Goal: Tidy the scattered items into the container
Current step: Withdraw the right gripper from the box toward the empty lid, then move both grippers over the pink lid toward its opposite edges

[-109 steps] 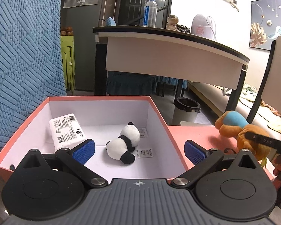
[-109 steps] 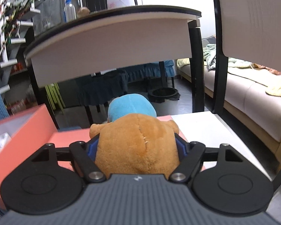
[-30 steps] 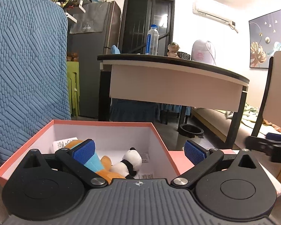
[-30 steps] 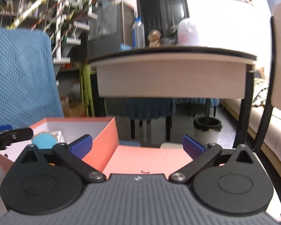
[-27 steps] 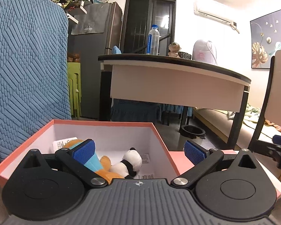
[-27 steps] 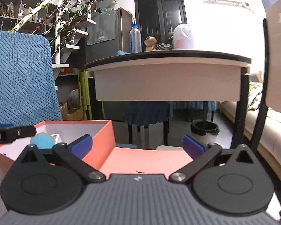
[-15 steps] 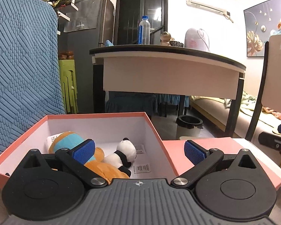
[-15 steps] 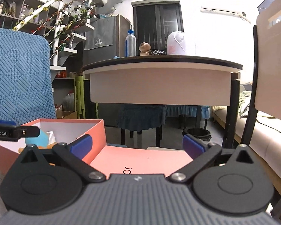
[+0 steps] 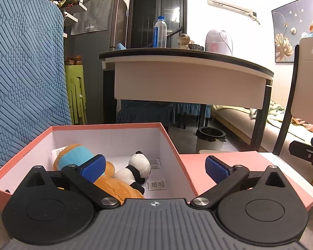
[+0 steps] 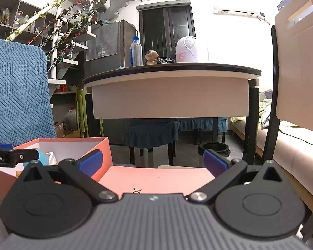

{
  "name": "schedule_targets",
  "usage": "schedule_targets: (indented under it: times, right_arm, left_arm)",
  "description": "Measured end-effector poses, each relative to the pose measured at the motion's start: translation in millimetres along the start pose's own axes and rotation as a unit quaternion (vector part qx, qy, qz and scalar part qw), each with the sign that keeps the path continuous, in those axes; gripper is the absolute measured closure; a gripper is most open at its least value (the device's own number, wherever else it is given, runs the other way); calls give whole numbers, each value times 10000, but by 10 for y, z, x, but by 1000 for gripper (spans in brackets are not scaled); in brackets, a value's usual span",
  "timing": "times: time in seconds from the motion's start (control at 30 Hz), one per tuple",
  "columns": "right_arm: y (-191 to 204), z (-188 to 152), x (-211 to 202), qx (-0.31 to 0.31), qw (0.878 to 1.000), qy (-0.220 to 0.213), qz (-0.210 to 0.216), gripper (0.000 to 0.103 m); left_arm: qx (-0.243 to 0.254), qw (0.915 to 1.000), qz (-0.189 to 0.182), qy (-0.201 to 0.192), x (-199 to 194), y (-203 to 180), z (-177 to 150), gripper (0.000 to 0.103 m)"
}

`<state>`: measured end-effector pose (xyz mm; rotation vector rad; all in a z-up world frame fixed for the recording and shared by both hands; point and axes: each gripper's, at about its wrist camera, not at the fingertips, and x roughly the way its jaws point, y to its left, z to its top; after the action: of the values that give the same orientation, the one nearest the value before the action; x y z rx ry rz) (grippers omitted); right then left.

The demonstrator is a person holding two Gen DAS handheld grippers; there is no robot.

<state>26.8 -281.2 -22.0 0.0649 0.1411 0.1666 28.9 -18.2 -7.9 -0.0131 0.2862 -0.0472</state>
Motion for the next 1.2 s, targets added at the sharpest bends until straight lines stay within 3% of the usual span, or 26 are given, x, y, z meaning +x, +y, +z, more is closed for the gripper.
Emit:
schedule_targets:
  times: [0.23,0.47,0.7,0.9,1.2]
  right_arm:
    - [-34,-3,-2,-54,9998,-73,-172,0]
    - [-401,-62,47,420,9972,200,-594,0]
    - [-860,-227,37,864,9899,633,-933,0]
    - [-1125,-497,126,850,9849,1164,-959,0]
    - [-1255,-790,347,1004,9773,1660,-850,0]
  left_arm:
    - [-49,9998,-128,127,-26,-28,-26,1]
    - [-183,9960,-691,527,-115,-158,-119,1]
    - [-94,9824,-1387,1247,-157,-346,-374,1]
    - [167,9738,-1437,1755,75,-493,-569,1]
    - [-107,9546,-1520,2561,537,-583,-743,1]
